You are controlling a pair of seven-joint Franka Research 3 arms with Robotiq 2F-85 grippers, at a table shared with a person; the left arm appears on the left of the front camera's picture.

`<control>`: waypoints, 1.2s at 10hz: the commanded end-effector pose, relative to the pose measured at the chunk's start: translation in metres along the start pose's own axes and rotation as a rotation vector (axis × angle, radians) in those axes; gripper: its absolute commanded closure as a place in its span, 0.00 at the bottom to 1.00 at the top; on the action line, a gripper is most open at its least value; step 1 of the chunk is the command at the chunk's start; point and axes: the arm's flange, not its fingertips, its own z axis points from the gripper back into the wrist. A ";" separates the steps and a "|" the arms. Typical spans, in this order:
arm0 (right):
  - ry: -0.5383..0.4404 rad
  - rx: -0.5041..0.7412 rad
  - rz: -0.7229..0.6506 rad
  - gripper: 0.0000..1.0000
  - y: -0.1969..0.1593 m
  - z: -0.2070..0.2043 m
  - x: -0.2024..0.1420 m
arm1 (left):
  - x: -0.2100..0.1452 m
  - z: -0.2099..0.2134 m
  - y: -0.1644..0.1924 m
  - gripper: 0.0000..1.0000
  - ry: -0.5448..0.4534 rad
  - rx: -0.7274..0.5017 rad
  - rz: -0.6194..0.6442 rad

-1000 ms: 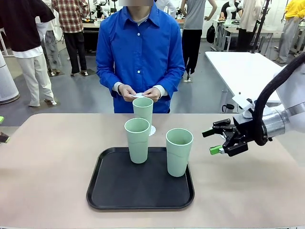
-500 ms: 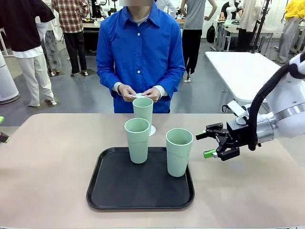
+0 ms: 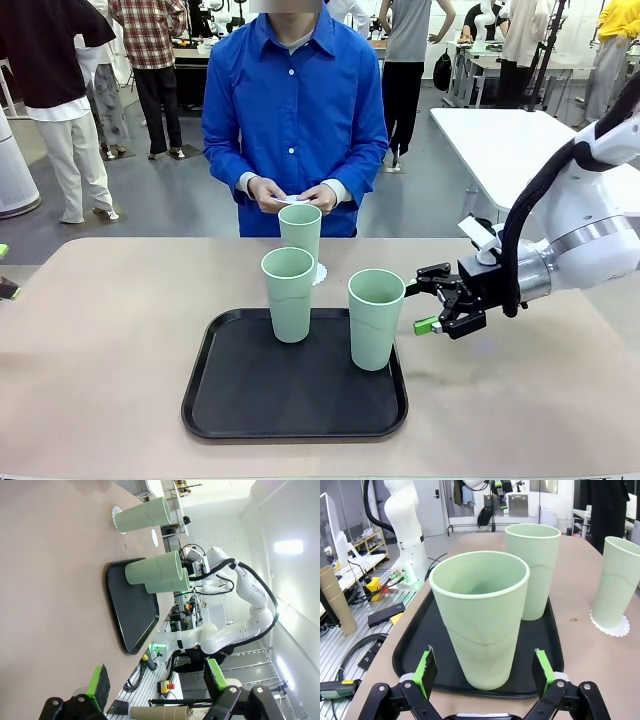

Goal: Place coasters on the table and set cups on them.
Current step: Take one Reusable plastic cup from the Flat Tray and place it on a coaster set by the human.

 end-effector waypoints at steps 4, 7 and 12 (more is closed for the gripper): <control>-0.035 0.012 -0.016 0.00 -0.015 -0.021 -0.001 | 0.000 0.001 -0.001 0.00 -0.004 0.003 0.004; -0.030 0.016 -0.019 0.00 -0.018 -0.028 -0.002 | 0.000 0.001 -0.001 0.00 -0.004 0.003 0.004; -0.029 0.052 -0.030 0.00 -0.027 -0.047 -0.008 | 0.000 0.001 -0.001 0.00 -0.004 0.003 0.004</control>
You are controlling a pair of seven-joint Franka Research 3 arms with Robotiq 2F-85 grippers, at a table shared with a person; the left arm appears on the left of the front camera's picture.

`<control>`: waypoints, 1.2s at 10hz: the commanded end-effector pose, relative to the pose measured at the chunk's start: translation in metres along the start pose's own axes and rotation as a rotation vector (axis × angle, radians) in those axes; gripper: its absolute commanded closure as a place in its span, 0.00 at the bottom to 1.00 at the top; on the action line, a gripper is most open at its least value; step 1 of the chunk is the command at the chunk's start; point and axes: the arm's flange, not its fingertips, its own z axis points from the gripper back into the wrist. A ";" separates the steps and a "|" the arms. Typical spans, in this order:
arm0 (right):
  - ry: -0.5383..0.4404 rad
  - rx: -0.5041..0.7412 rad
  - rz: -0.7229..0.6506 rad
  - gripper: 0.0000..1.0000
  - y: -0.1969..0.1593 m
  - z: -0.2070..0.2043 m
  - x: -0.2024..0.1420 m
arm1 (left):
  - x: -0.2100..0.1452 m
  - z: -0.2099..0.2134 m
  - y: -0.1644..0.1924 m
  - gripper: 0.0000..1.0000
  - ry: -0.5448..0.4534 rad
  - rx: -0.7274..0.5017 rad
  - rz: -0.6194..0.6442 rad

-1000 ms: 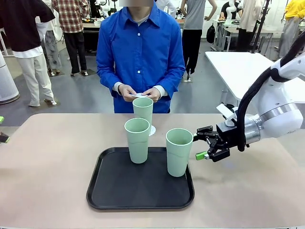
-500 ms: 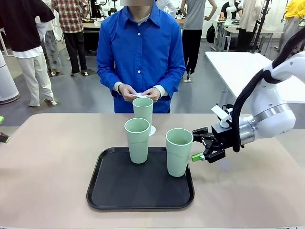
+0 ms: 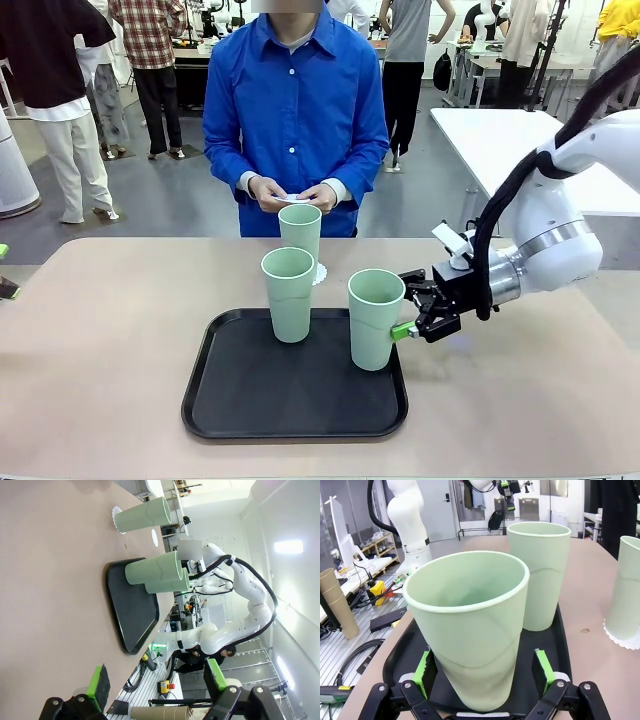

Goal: Place coasters on the table and set cups on them.
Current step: Take one Reusable plastic cup from the Flat Tray and place it on a coaster set by the human.

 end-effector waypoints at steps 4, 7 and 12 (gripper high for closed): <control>0.004 0.015 -0.032 0.00 -0.014 -0.019 -0.002 | 0.000 0.001 -0.001 0.00 -0.004 0.003 0.004; 0.011 0.051 -0.040 0.00 -0.015 -0.028 -0.005 | 0.000 0.001 -0.001 0.00 -0.004 0.003 0.004; -0.001 0.091 -0.023 0.23 -0.016 -0.037 -0.005 | 0.000 0.001 -0.001 0.00 -0.004 0.003 0.004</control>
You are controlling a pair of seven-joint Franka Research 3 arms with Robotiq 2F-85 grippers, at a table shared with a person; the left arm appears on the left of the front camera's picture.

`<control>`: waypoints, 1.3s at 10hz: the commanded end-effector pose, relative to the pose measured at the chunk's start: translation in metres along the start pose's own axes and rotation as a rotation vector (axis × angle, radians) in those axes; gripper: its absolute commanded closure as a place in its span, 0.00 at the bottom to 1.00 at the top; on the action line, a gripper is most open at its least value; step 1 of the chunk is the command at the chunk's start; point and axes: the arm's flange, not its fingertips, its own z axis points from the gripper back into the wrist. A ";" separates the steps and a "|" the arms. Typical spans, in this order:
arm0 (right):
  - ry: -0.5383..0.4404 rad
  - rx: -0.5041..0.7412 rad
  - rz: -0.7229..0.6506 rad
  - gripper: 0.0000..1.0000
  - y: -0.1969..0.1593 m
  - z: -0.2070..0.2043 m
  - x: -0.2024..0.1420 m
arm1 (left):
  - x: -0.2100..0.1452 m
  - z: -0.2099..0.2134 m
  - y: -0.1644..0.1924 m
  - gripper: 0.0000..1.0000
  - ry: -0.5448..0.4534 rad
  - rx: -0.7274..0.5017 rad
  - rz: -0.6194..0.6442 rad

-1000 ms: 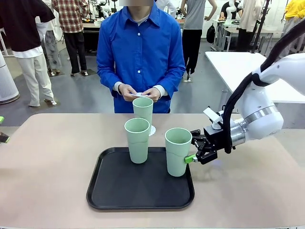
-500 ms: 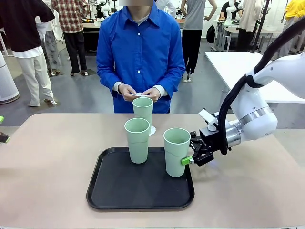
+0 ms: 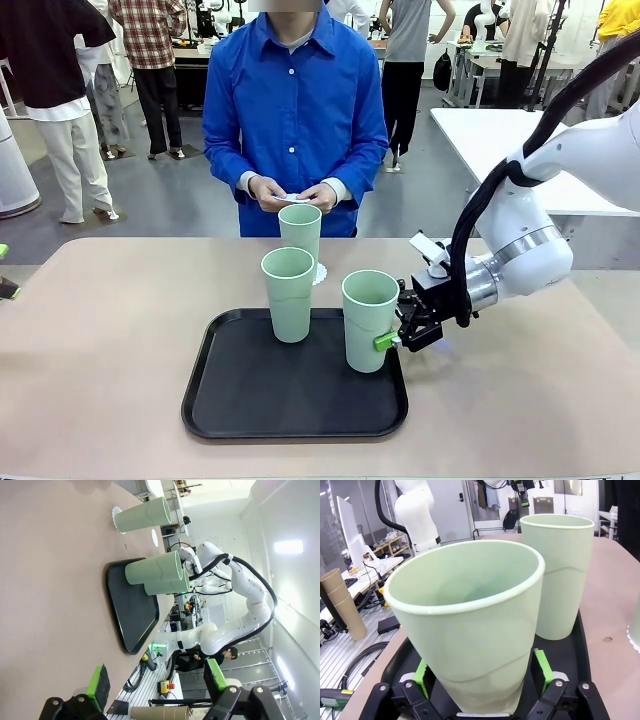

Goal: Place coasters on the table and set cups on them.
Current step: Take one Reusable plastic cup from the Flat Tray and place it on a coaster set by the human.

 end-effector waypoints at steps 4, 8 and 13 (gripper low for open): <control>0.017 0.027 0.018 1.00 -0.007 -0.001 0.003 | 0.000 0.001 -0.001 0.00 -0.004 0.003 0.004; 0.000 -0.116 -0.038 0.20 0.024 0.015 0.062 | 0.000 0.001 -0.001 0.00 -0.004 0.003 0.004; 0.032 -0.188 0.005 0.20 0.076 0.048 0.222 | 0.000 0.001 -0.001 0.00 -0.004 0.003 0.004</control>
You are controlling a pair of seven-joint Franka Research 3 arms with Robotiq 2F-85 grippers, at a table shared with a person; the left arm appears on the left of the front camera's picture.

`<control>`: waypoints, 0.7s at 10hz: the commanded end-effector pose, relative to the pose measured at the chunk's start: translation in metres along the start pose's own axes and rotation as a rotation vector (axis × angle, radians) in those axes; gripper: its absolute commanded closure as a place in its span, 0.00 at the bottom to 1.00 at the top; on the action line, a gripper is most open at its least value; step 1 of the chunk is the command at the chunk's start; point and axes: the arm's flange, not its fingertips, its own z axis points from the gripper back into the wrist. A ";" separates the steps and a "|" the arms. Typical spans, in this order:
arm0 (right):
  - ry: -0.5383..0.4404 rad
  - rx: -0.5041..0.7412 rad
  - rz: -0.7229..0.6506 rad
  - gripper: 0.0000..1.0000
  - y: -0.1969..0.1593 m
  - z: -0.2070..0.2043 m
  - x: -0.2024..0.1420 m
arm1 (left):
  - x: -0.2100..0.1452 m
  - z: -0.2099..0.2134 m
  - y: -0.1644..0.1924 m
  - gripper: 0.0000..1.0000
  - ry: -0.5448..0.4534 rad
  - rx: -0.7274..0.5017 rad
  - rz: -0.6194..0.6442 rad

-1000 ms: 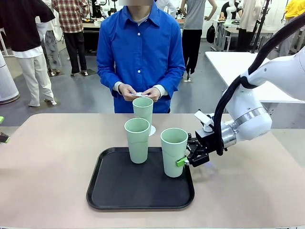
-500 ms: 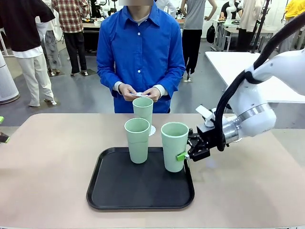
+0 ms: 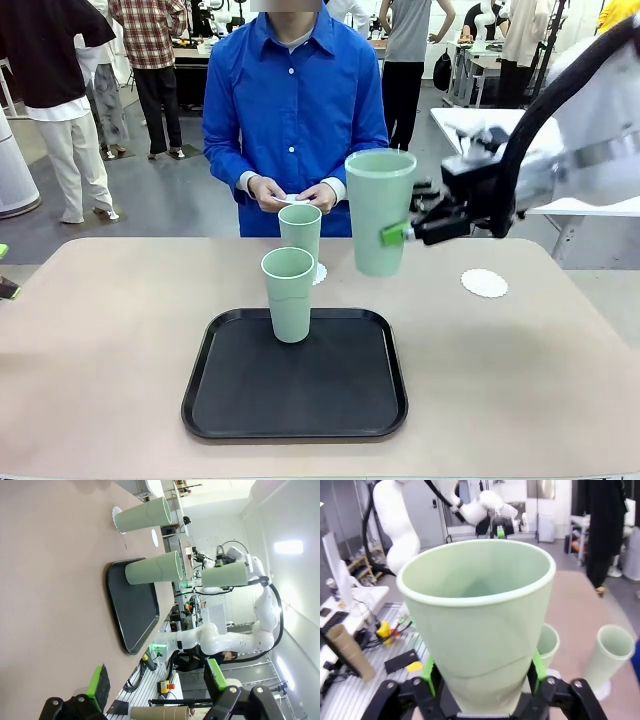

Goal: Place coasters on the table and set cups on them.
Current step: Take one Reusable plastic cup from the Flat Tray and place it on a coaster set by the human.

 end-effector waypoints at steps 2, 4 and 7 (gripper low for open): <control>0.022 -0.049 0.003 0.20 0.017 0.001 0.025 | 0.000 0.001 -0.002 0.00 -0.004 0.003 0.004; 0.011 -0.025 0.029 0.20 0.018 0.006 0.035 | 0.000 0.001 -0.002 0.00 -0.004 0.003 0.004; 0.011 -0.025 0.029 0.20 0.018 0.006 0.035 | 0.000 0.001 -0.002 0.00 -0.004 0.003 0.004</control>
